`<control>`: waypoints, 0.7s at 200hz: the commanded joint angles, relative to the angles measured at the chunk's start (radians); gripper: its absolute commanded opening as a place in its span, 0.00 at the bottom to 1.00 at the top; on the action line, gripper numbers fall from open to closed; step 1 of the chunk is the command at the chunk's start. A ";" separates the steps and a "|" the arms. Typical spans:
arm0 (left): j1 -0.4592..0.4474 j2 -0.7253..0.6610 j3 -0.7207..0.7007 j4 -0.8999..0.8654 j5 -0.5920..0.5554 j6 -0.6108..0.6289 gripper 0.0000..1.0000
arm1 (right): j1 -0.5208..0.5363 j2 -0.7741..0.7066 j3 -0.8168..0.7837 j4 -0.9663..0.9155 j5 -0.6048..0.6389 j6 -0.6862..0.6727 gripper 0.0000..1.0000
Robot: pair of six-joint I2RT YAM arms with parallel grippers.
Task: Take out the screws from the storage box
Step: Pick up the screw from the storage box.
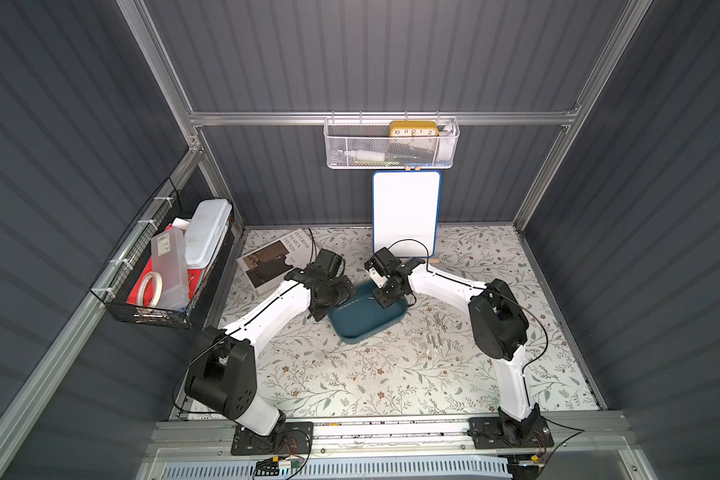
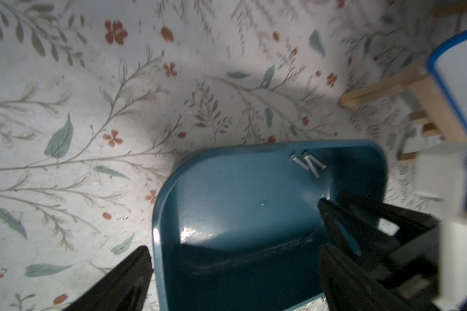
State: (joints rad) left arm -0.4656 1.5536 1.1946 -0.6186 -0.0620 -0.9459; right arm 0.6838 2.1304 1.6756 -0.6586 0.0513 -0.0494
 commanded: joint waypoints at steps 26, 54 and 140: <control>0.058 -0.078 -0.020 0.212 -0.044 -0.082 0.99 | -0.009 0.063 0.080 -0.041 -0.004 -0.058 0.31; 0.099 -0.131 -0.066 0.291 -0.057 -0.133 0.99 | -0.008 0.113 0.132 -0.060 -0.002 -0.078 0.31; 0.110 -0.273 -0.286 0.400 0.000 -0.190 0.99 | -0.008 0.198 0.213 -0.110 0.047 -0.121 0.30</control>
State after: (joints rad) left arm -0.3557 1.3209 0.9436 -0.2462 -0.0780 -1.1080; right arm 0.6758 2.2990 1.8618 -0.7315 0.0776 -0.1490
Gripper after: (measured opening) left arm 0.994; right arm 0.306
